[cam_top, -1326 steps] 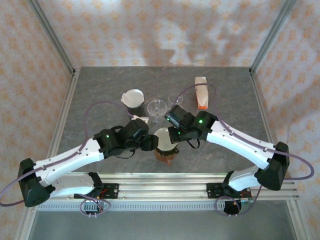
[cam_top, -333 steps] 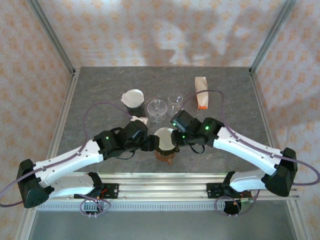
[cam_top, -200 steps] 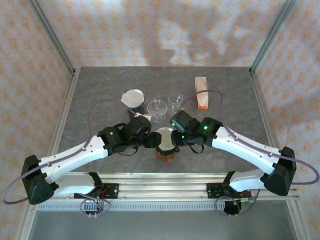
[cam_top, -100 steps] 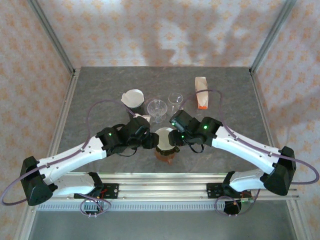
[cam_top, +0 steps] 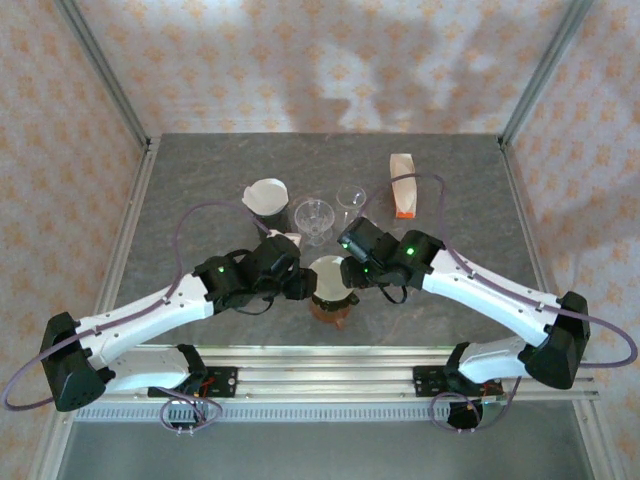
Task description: Place the coffee filter in the dripper
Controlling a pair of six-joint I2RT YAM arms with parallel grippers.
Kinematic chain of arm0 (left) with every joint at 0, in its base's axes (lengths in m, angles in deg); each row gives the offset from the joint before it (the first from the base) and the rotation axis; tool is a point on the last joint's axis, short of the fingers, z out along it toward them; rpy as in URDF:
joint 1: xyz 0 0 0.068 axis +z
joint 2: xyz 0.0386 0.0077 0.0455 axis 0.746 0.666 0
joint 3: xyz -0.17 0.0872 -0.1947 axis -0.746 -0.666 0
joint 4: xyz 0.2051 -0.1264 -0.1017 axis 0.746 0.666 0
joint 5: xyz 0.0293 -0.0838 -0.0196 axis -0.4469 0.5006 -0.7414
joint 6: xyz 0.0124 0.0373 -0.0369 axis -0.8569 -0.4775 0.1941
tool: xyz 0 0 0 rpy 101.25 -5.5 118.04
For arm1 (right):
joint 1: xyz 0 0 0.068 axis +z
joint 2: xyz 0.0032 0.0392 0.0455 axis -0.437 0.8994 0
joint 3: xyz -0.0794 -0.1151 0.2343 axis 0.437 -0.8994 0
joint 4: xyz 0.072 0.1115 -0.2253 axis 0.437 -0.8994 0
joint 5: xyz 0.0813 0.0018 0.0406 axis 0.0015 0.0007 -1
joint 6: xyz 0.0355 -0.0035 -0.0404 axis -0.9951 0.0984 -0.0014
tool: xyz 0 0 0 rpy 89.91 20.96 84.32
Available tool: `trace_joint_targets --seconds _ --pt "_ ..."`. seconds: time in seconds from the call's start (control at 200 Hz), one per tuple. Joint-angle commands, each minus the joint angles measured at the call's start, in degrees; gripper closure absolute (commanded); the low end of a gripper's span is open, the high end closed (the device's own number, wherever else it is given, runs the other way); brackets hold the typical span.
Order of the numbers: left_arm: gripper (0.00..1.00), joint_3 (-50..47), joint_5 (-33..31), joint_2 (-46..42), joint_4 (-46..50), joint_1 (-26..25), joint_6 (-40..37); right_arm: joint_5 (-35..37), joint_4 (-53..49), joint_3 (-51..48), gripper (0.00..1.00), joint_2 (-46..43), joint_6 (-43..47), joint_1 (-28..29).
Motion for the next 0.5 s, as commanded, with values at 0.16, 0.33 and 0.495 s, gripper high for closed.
trace_joint_targets --seconds 0.16,0.33,0.495 --pt "0.55 -1.1 0.0 0.1 0.1 0.2 0.6 3.9 -2.5 1.3 0.62 0.7 0.2 -0.3" --pt "0.55 -1.5 0.0 0.1 -0.2 0.2 0.9 4.1 -2.6 1.4 0.62 1.0 0.2 -0.3" --pt "0.55 -1.3 0.1 0.1 -0.4 0.2 1.0 3.7 -2.2 1.3 0.63 1.0 0.2 -0.3"
